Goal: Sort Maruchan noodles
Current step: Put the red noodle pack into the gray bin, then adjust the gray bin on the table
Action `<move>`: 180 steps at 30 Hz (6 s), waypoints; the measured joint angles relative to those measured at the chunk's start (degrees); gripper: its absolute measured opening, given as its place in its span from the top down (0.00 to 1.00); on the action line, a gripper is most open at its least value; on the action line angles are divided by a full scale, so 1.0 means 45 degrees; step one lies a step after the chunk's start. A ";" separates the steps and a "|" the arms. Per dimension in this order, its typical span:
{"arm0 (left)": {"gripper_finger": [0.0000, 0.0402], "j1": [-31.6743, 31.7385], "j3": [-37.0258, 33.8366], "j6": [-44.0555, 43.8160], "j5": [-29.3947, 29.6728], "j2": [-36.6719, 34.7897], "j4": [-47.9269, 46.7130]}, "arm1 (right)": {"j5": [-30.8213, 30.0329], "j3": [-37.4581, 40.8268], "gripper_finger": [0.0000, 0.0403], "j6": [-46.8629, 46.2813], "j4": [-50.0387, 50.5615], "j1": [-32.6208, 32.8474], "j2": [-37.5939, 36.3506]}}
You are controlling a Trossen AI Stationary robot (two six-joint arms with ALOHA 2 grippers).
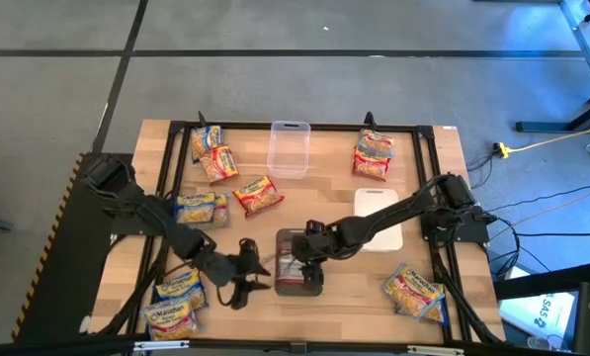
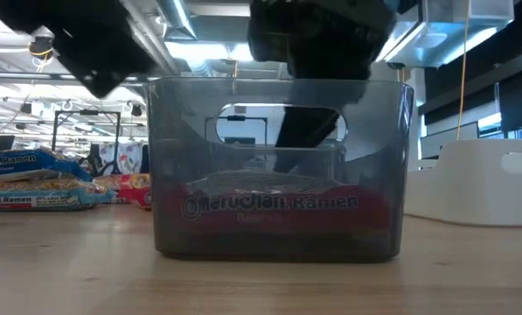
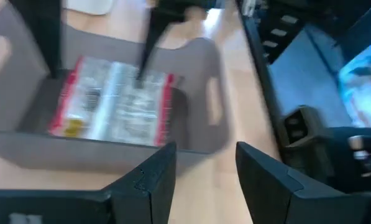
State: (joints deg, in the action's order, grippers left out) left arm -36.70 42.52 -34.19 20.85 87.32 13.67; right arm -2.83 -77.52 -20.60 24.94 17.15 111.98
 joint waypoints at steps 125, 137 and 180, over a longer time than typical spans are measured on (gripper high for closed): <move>0.61 -0.0592 0.3784 -0.2024 0.1973 0.6051 -0.0064 | 0.1551 -0.3259 0.30 0.0025 0.5060 0.0045 -0.0073; 0.61 -0.0967 0.3779 -0.2014 0.2059 0.4891 -0.1210 | -0.2045 -0.3269 0.30 0.0622 0.3028 0.2428 0.0985; 0.61 -0.1352 0.3779 -0.2042 0.2073 0.2779 -0.2613 | -0.2862 -0.3249 1.00 0.2350 0.1544 0.3121 0.1794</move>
State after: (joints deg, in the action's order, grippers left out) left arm -42.79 59.53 -43.38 30.18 99.82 1.92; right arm -15.70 -92.14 -10.03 31.88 31.19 120.05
